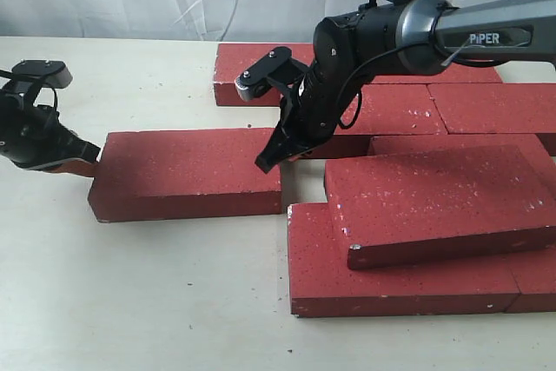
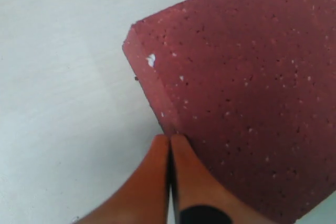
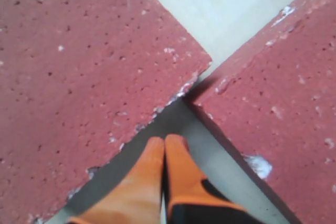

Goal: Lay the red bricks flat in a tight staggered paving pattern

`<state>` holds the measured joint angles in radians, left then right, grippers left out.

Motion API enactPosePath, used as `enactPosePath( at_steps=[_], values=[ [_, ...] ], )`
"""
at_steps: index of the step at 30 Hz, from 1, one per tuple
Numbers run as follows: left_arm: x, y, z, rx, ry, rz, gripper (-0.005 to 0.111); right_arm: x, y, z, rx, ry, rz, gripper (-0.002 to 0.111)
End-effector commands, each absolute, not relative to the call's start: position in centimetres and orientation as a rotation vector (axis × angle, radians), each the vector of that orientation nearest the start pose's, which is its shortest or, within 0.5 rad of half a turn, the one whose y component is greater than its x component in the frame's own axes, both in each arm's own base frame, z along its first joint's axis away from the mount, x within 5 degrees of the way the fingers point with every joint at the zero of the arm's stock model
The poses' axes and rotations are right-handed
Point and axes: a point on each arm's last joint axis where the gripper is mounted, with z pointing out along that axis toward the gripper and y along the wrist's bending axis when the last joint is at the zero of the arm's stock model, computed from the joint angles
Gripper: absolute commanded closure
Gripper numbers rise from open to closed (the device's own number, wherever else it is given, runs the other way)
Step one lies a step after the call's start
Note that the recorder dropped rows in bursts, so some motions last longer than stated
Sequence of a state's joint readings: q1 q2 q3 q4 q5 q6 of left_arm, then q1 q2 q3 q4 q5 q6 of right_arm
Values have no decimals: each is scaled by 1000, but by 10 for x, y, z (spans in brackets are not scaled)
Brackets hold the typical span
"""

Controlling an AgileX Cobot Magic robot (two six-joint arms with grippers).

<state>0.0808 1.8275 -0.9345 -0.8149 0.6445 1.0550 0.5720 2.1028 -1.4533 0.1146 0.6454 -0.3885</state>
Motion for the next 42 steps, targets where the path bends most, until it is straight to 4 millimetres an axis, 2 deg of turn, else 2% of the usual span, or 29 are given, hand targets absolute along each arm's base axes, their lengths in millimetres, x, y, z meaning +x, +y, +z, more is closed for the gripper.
enactPosePath(
  at_steps=[1, 7, 18, 42],
  values=[
    [325, -12, 143, 435, 2674, -541, 107, 357, 240, 148, -1197, 2536, 174, 109],
    [325, -12, 144, 436, 2675, -543, 107, 348, 251, 147, -1282, 2510, 193, 109],
    [319, -17, 144, 481, 2703, -637, 107, 347, 247, 155, -1321, 2502, 151, 109],
    [317, -21, 146, 529, 2687, -700, 107, 346, 239, 154, -1395, 2517, 32, 109]
  ],
)
